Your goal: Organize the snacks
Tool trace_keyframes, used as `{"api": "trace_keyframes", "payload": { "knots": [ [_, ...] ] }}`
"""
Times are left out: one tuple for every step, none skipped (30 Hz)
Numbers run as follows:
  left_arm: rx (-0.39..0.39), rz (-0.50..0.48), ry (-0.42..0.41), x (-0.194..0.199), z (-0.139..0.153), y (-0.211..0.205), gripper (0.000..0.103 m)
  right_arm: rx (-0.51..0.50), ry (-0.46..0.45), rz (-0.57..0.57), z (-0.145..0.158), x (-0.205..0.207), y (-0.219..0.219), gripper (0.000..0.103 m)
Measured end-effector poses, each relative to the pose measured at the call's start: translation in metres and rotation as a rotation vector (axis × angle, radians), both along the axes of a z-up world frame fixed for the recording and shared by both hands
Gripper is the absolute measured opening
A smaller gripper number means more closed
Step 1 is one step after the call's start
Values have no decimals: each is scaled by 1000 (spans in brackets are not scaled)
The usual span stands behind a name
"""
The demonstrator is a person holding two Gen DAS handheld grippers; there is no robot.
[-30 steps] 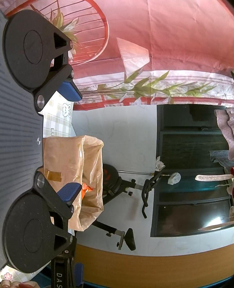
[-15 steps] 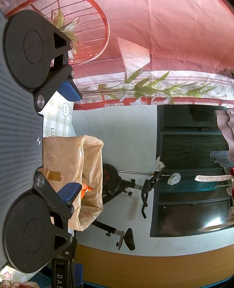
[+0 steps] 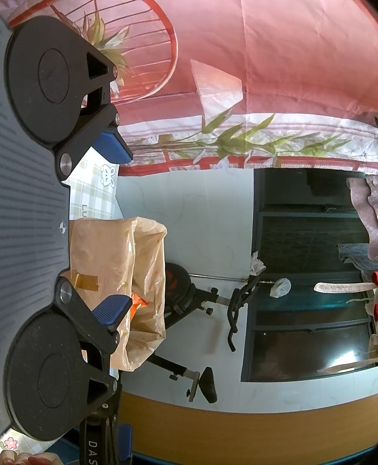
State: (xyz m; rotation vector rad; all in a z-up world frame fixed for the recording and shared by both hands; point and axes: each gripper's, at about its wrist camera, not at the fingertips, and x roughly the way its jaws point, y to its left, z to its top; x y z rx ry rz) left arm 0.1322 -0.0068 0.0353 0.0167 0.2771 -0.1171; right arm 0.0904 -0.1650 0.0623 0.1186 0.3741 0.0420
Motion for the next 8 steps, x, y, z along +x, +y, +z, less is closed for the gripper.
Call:
{"api": "trace_keyframes", "payload": {
  "knots": [
    [-1, -1, -1, 0, 0, 0, 98, 0, 0, 0, 0, 0, 0, 103],
    [-2, -1, -1, 0, 0, 0, 98, 0, 0, 1, 0, 0, 0, 103],
    [-2, -1, 0, 0, -1, 0, 98, 0, 0, 1, 0, 0, 0, 103],
    [-1, 0, 2, 1, -1, 1, 98, 0, 0, -1, 0, 0, 1, 103],
    [-1, -1, 1, 1, -1, 1, 98, 0, -1, -1, 0, 0, 1, 103],
    [-1, -4, -3, 0, -1, 1, 98, -1, 0, -1, 0, 0, 1, 103],
    [1, -4, -5, 0, -1, 1, 98, 0, 0, -1, 0, 0, 0, 103],
    [3, -4, -5, 1, -1, 1, 98, 0, 0, -1, 0, 0, 0, 103]
  ]
}}
